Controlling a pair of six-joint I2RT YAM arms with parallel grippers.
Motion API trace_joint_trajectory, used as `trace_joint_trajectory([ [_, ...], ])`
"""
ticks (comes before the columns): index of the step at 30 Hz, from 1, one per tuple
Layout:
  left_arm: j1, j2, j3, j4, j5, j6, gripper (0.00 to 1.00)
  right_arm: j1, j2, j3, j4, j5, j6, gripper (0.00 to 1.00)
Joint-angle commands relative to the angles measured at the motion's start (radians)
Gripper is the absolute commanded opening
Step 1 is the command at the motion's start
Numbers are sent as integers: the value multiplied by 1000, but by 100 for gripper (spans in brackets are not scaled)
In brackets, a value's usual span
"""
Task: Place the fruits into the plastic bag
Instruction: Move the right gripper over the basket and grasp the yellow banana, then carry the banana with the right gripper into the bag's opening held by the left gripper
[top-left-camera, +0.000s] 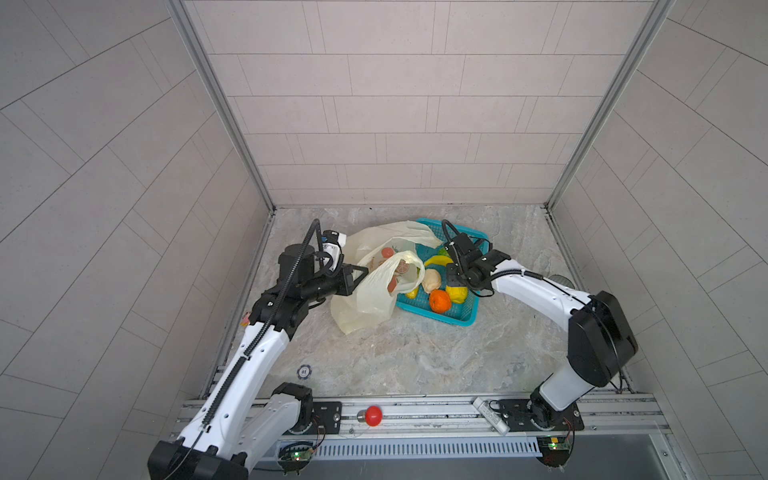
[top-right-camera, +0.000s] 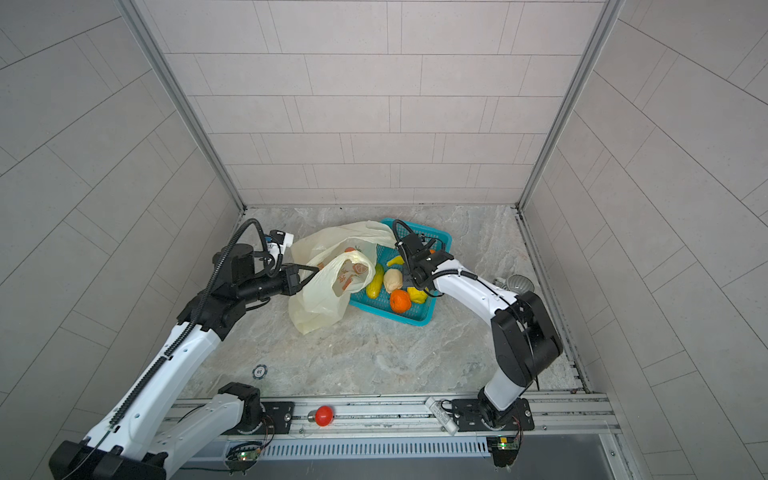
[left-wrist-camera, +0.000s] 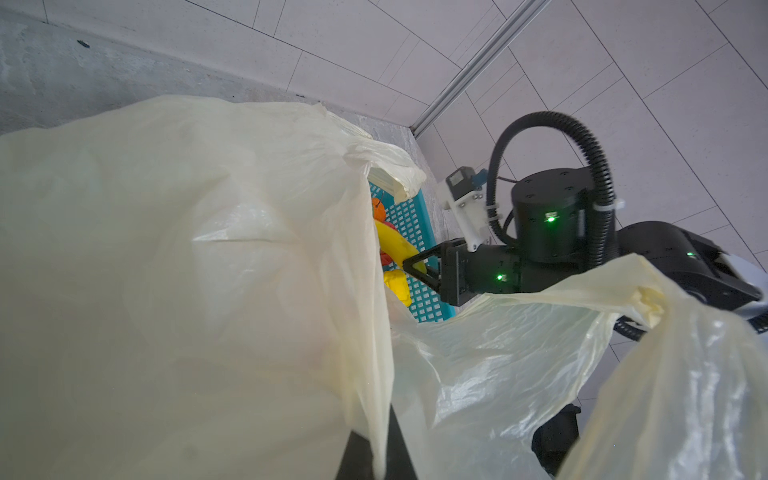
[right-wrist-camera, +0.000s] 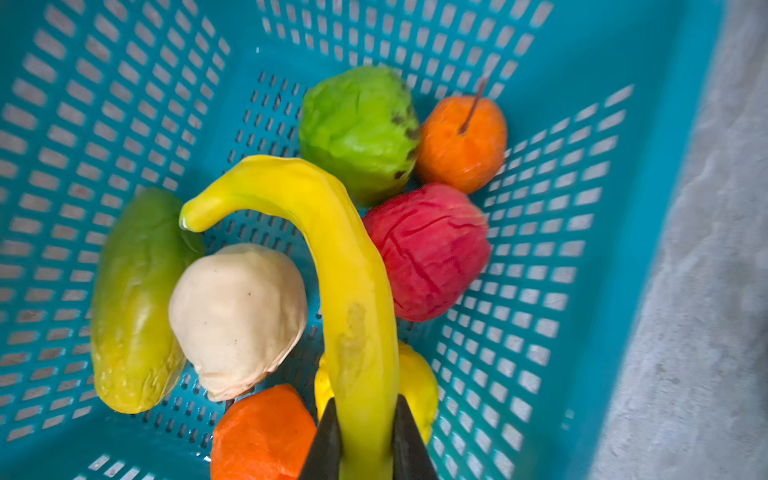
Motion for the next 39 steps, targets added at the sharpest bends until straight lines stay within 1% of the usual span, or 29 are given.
trace_joint_trajectory([
  [1, 4, -19, -15, 25, 8, 24, 0, -22, -112, -13, -39, 29, -21, 11],
  [7, 4, -23, -20, 31, 8, 31, 0, -28, -318, -101, -31, 65, -69, 11],
  [9, 4, -23, -19, 31, 8, 35, 0, -29, -391, -131, 1, 51, -99, 11],
  [11, 2, -23, -20, 32, 9, 40, 0, -27, -448, -144, 29, 2, -122, 11],
  [14, 1, -22, -24, 33, 8, 47, 0, -10, -477, -123, 54, -85, -162, 11],
  [16, 0, -23, -27, 31, 8, 51, 0, 18, -481, -112, 86, -120, -183, 11],
  [19, 1, -25, -30, 30, 5, 54, 0, 65, -464, -88, 124, -155, -222, 11],
  [24, -2, -25, -34, 31, 2, 59, 0, 165, -385, -43, 170, -283, -292, 11],
  [28, -5, -24, -36, 31, -3, 72, 0, 245, -309, -19, 171, -323, -339, 11],
  [31, -11, -24, -40, 31, 1, 84, 0, 258, -252, -7, 188, -347, -331, 11],
  [33, -17, -23, -45, 33, 9, 94, 0, 258, -219, 0, 201, -344, -332, 11],
  [39, -45, -39, -75, 51, 44, 156, 0, 246, -98, 84, 206, -332, -391, 11],
])
